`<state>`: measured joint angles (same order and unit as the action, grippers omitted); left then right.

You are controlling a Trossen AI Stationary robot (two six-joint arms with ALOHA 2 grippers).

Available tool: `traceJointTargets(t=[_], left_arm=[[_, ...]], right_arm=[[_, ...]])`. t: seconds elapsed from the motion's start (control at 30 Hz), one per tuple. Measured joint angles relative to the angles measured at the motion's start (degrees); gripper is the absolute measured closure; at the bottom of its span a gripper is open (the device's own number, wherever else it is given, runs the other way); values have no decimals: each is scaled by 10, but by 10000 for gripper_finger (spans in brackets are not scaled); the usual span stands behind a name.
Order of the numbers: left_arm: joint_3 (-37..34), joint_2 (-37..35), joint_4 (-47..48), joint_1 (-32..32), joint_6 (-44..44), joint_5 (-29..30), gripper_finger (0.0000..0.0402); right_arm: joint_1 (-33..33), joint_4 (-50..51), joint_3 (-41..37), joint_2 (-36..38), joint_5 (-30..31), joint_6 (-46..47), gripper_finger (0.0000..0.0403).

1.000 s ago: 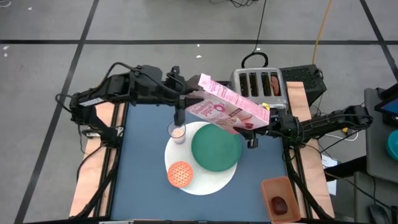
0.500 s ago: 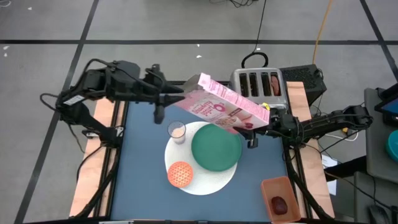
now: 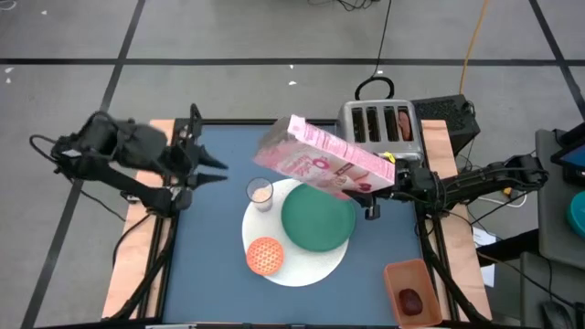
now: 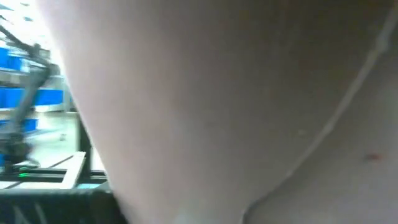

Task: Arrange a breakfast setting
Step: Pour the cereal into the orange patterned bowl

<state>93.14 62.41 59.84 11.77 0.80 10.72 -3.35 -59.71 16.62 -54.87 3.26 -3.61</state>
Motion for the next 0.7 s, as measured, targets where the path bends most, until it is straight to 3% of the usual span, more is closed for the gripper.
traceJointTargets(t=[0.17,0.3,0.47,0.7], left_arm=[[-305,-177,-222,2,33,28,286],[-464,-289,-359,2,44,28,286],[-557,-374,-391,2,78,28,286],[-625,-421,-421,2,89,28,286]], right_arm=[[-5,0,0,0,-22,0,186],[-5,0,0,0,-52,44,187],[-7,20,0,0,-100,93,187],[-25,74,0,0,-176,149,187]])
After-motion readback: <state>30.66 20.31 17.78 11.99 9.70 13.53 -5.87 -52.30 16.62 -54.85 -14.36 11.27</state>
